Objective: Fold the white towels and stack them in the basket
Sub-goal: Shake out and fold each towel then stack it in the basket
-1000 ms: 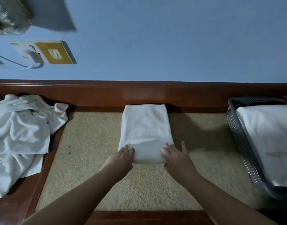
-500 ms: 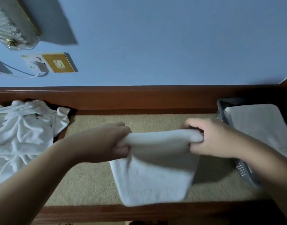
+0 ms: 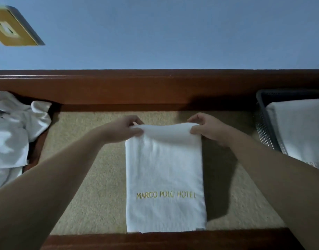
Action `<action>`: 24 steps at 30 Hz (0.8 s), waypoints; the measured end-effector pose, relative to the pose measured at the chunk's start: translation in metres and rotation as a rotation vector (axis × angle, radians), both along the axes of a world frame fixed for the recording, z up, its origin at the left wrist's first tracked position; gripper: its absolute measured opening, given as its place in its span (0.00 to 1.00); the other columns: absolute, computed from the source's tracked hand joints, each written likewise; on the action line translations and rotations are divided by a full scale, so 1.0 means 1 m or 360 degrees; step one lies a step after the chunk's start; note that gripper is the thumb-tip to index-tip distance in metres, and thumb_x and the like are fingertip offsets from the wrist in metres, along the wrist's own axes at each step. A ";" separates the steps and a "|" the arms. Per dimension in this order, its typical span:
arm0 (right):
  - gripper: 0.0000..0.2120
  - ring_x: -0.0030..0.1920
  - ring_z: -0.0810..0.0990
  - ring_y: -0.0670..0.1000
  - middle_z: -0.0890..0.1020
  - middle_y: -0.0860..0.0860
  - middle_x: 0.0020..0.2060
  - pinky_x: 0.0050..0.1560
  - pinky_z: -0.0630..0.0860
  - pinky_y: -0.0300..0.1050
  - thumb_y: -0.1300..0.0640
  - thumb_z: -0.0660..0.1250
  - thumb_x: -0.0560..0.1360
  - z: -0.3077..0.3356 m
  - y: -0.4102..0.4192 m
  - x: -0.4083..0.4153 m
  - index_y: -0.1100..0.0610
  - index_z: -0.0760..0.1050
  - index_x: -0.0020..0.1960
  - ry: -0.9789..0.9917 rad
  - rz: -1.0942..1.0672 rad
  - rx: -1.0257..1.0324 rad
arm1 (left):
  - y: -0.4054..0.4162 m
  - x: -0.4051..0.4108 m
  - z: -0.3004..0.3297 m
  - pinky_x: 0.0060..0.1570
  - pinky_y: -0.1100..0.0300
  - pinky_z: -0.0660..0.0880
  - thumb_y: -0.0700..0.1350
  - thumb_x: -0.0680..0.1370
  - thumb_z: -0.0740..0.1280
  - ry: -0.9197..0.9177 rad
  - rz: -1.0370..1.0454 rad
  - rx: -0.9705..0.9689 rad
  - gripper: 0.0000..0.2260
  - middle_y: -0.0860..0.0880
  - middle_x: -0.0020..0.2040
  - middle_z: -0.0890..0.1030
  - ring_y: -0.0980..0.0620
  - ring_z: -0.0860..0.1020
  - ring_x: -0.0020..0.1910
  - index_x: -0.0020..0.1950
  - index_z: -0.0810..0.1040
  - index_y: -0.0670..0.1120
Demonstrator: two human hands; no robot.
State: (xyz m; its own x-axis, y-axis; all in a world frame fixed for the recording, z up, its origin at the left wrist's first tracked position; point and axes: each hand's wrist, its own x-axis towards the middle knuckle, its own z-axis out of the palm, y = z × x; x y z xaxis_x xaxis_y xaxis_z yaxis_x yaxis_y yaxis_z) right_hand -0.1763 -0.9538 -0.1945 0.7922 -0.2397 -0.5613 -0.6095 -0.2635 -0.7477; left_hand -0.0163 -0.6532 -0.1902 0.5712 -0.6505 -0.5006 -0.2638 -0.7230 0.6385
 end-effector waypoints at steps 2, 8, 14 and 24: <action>0.16 0.58 0.82 0.53 0.82 0.52 0.59 0.52 0.79 0.48 0.59 0.74 0.76 -0.024 0.000 0.011 0.47 0.78 0.62 0.0014 -0.0231 0.0121 | -0.007 0.009 -0.027 0.51 0.54 0.81 0.53 0.81 0.71 0.0155 0.0300 -0.0129 0.10 0.49 0.54 0.84 0.52 0.83 0.50 0.61 0.80 0.56; 0.24 0.54 0.83 0.50 0.81 0.48 0.60 0.47 0.83 0.48 0.52 0.70 0.82 -0.074 0.041 -0.012 0.49 0.67 0.76 0.0023 -0.0624 0.0232 | -0.008 -0.022 -0.088 0.41 0.59 0.79 0.57 0.80 0.71 0.0376 0.0949 -0.0264 0.27 0.49 0.58 0.78 0.50 0.81 0.51 0.75 0.66 0.51; 0.19 0.52 0.83 0.57 0.83 0.53 0.53 0.52 0.80 0.54 0.44 0.68 0.80 -0.098 0.084 -0.063 0.57 0.75 0.63 0.0039 -0.0837 -0.0236 | 0.017 -0.102 -0.107 0.50 0.51 0.77 0.67 0.77 0.68 0.0052 0.1077 0.0144 0.31 0.45 0.60 0.80 0.44 0.80 0.54 0.67 0.72 0.44; 0.21 0.50 0.81 0.58 0.80 0.58 0.55 0.52 0.76 0.51 0.40 0.52 0.86 -0.072 0.115 -0.095 0.57 0.69 0.61 0.0358 -0.0816 -0.0175 | 0.018 -0.181 -0.074 0.34 0.55 0.71 0.65 0.84 0.51 0.0198 0.1253 0.0171 0.23 0.48 0.47 0.77 0.51 0.78 0.41 0.56 0.66 0.45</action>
